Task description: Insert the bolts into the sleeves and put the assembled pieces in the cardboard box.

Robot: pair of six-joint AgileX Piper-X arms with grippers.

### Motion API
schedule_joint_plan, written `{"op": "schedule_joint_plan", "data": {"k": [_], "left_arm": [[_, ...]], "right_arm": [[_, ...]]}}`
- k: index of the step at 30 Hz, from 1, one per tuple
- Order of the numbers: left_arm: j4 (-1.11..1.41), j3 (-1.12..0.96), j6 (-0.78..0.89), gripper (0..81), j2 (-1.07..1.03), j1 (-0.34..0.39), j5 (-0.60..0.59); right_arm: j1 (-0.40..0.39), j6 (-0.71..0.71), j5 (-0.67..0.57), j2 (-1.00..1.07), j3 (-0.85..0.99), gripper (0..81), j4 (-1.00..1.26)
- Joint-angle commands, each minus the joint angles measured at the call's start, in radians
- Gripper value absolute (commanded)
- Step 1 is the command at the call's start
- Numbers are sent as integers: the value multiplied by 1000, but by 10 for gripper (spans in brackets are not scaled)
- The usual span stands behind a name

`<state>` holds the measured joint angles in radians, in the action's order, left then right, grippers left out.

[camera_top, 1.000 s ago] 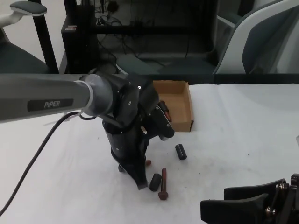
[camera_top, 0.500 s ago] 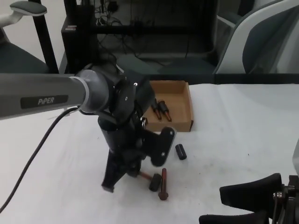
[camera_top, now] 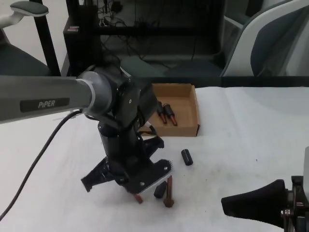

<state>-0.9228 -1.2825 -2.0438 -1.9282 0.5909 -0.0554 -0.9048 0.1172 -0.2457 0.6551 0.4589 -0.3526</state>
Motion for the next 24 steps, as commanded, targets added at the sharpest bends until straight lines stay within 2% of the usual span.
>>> {"op": "schedule_joint_plan", "data": {"k": [1, 5, 10, 14, 15, 17, 21, 23, 24], "left_arm": [[31, -5, -125, 17, 18, 0, 8], [86, -5, -198, 17, 18, 0, -1], [95, -2, -208, 17, 14, 0, -104], [95, -2, -208, 4, 8, 0, -107], [95, -2, -208, 22, 8, 0, -106], [95, -2, -208, 115, 8, 0, -103], [98, -2, -200, 413, 8, 0, -103], [103, -2, -200, 511, 8, 0, -103], [104, -2, -200, 535, 8, 0, -103]], "right_arm": [[2, -20, -8, -1, -3, 624, 6], [2, -19, -8, -1, -3, 624, 6], [2, -19, -8, -1, -3, 624, 6], [2, -19, -8, -1, -3, 624, 6], [2, -19, -8, -1, -3, 624, 6], [2, -19, -8, -1, -3, 624, 6], [2, -19, -6, -1, -3, 624, 6], [2, -19, -6, -1, -3, 624, 6], [2, -19, -6, -1, -3, 624, 8]]}}
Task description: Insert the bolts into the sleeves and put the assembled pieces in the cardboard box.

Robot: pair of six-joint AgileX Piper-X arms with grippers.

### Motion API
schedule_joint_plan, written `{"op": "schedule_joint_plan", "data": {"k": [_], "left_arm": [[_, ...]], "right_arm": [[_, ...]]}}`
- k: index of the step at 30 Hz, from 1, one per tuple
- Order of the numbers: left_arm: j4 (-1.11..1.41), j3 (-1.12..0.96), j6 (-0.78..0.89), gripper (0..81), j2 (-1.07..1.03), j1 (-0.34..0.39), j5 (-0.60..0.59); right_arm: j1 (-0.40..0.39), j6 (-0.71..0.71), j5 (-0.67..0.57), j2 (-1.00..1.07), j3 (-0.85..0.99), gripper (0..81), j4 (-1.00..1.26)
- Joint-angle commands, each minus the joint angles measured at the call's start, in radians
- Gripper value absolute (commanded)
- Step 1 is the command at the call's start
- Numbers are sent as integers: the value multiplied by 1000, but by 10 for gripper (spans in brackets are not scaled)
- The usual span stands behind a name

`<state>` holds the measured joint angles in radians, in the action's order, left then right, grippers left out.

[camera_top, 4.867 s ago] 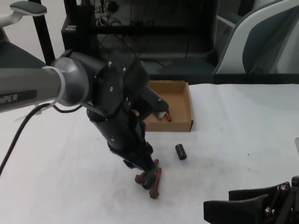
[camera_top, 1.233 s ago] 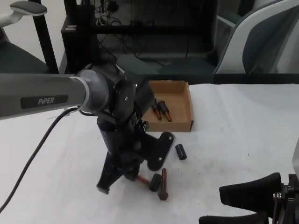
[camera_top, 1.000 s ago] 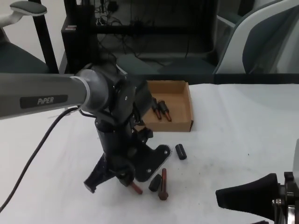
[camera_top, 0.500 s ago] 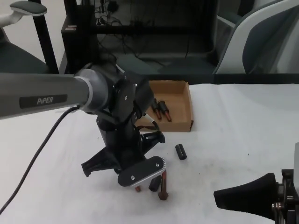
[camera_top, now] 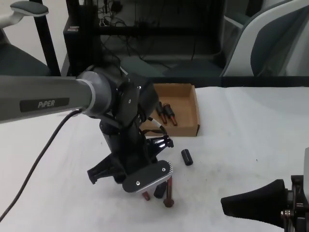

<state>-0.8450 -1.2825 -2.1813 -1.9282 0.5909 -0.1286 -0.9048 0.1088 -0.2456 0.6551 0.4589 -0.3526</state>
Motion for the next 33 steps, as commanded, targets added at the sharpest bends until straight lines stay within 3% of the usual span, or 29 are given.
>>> {"op": "schedule_joint_plan", "data": {"k": [1, 3, 12, 20, 22, 27, 33], "left_arm": [[31, -2, -63, 540, 8, 0, -29], [60, -2, -21, 539, 8, 0, -29], [149, -2, 487, 539, 82, 3, -29], [-53, -2, 879, 539, 248, 3, -15], [-111, -2, 1136, 539, 276, 5, -13], [-156, -2, 1965, 539, 290, 15, 32], [-132, -2, 2669, 539, 290, 24, 95]], "right_arm": [[2, -10, -6, -1, -3, 624, 8], [2, -10, -6, -1, -3, 624, 11], [2, 64, -6, -1, -3, 624, 13], [2, 246, -8, -1, -3, 624, 13], [2, 296, -8, -5, -3, 624, 13], [2, 394, -8, -6, 5, 624, 13], [2, 417, -8, -6, 6, 624, 13]]}}
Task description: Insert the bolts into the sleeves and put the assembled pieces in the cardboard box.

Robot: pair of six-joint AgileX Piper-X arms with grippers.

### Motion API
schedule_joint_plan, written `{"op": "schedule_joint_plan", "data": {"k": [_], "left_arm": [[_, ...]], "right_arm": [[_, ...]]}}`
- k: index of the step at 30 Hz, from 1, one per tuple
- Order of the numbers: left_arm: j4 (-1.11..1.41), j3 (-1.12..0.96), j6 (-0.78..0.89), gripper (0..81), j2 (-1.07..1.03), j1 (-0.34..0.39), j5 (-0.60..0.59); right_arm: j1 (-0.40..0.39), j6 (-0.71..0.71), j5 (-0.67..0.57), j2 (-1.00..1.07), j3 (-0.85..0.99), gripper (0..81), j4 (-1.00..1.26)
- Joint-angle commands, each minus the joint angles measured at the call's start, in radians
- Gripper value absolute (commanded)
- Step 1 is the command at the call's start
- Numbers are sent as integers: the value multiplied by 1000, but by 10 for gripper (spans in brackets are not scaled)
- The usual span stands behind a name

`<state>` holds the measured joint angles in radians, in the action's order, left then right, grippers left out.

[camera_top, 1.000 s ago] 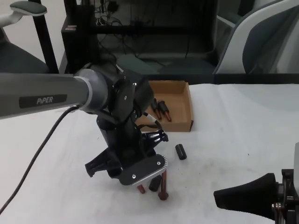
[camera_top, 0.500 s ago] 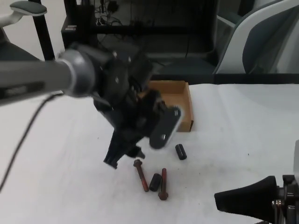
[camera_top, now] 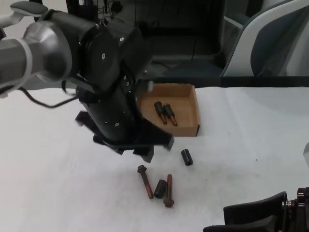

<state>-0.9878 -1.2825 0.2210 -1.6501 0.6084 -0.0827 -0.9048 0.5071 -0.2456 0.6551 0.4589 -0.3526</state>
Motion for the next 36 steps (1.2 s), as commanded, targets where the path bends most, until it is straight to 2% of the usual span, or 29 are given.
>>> {"op": "schedule_joint_plan", "data": {"k": [1, 4, 7, 9, 13, 21, 23, 29, 36], "left_arm": [[19, -2, 314, 539, 12, 6, 83], [26, -2, 488, 539, 6, 9, 197], [32, -2, 663, 539, -11, 6, 209], [53, -2, 719, 539, -27, 6, 189], [117, -2, 725, 539, -65, 13, 100], [111, -2, 833, 539, -120, 30, 177], [119, -2, 884, 539, -135, 30, 165], [154, -2, 878, 539, -190, 33, 83], [153, -2, 857, 539, -230, 30, 105]], "right_arm": [[2, 30, -8, -6, 6, 624, 13], [2, 60, -8, -6, 6, 624, 13], [2, 73, -8, -6, 6, 624, 13], [2, 78, -8, -6, 6, 624, 13], [2, 78, -8, -6, 12, 624, 13], [2, 78, -31, -6, 22, 624, 13], [2, 78, -31, -6, 24, 624, 13], [2, 78, -31, -6, 41, 624, 13], [2, 78, -31, -6, 50, 624, 13]]}}
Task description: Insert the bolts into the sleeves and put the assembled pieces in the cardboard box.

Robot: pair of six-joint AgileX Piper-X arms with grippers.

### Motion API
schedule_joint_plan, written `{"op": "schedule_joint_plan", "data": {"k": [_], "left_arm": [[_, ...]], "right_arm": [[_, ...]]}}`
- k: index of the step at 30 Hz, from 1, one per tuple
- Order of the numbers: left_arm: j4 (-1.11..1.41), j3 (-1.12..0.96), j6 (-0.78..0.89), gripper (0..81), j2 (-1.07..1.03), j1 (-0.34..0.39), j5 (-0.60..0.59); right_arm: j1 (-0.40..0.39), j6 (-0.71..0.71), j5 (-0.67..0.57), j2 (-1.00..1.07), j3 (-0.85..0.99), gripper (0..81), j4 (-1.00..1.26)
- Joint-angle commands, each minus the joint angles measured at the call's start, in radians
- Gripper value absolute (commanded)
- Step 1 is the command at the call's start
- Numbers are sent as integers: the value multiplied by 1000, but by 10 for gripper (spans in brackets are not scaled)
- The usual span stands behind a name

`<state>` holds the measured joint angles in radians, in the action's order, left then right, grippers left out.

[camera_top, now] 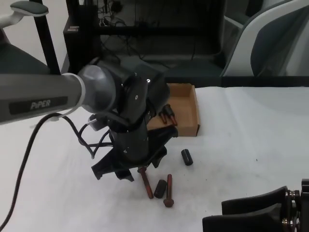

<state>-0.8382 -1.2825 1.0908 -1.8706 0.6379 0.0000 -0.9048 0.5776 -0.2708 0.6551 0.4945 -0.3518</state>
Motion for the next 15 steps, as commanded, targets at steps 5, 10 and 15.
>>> {"op": "schedule_joint_plan", "data": {"k": [5, 10, 15], "left_arm": [[16, -2, -118, 539, -43, 1, 0], [65, -2, -131, 538, -54, 1, 0], [165, -2, -131, 388, -54, 1, 8]], "right_arm": [[2, 8, -4, -6, 14, 624, 12], [2, 8, -4, -6, 14, 624, 12], [2, 16, -4, -6, 14, 624, 12]]}}
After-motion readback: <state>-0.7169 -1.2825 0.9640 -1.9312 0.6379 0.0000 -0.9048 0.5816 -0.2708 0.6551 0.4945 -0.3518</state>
